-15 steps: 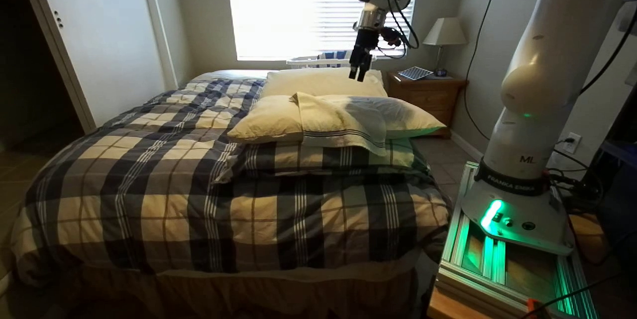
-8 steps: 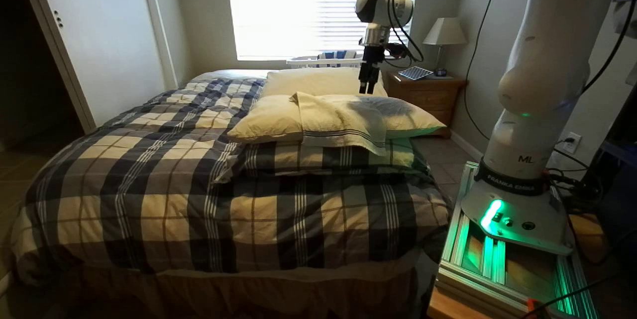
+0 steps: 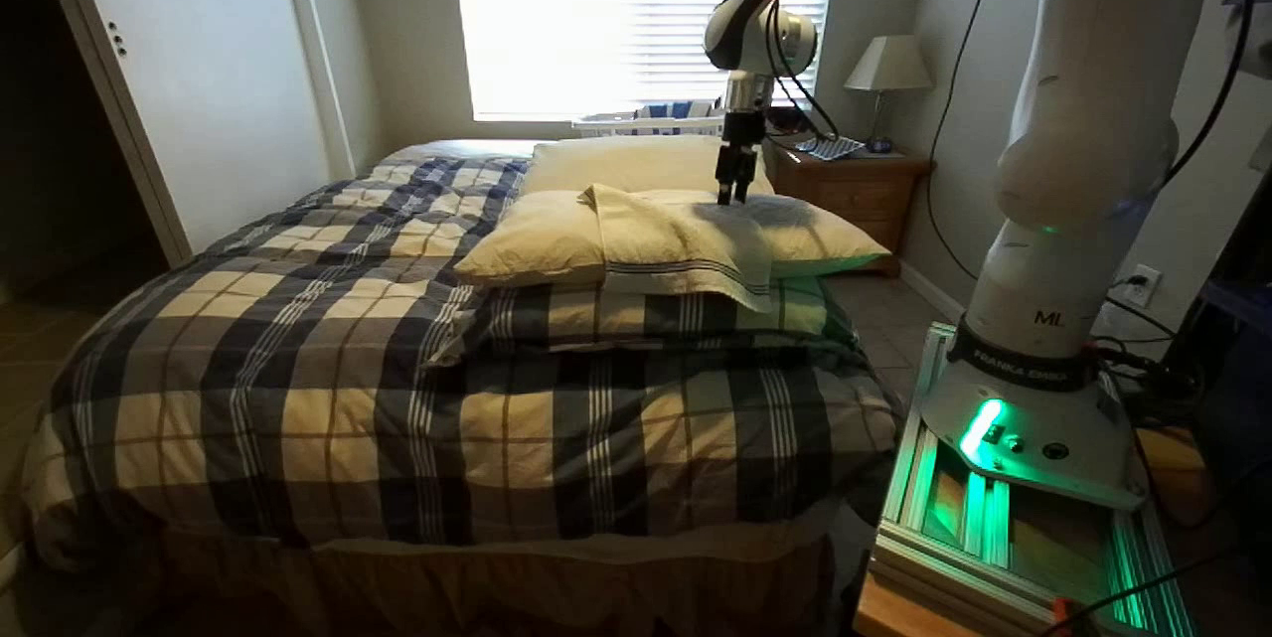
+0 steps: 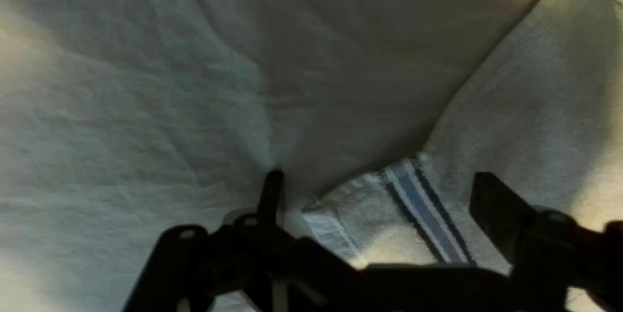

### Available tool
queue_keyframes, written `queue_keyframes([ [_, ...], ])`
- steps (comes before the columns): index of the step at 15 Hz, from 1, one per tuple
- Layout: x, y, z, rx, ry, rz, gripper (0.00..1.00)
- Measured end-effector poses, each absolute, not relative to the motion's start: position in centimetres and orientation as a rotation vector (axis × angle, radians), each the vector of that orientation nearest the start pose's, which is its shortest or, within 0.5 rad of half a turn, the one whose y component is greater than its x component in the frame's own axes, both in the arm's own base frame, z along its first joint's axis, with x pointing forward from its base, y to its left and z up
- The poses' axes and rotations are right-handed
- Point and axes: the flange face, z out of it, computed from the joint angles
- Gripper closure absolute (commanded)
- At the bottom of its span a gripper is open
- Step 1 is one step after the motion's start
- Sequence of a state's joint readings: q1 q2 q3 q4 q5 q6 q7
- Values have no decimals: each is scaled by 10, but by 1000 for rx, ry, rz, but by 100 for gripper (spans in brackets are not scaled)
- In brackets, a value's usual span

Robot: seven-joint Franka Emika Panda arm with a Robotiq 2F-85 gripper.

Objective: Unfold the towel on the pillow

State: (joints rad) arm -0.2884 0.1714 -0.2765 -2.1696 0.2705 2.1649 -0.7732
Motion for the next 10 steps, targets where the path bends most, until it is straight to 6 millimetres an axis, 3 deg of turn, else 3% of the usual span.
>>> queue_keyframes([
  [8, 465, -287, 313, -2944, -40, -24, 91],
  [10, 467, -288, 315, -2954, -40, -40, 99],
])
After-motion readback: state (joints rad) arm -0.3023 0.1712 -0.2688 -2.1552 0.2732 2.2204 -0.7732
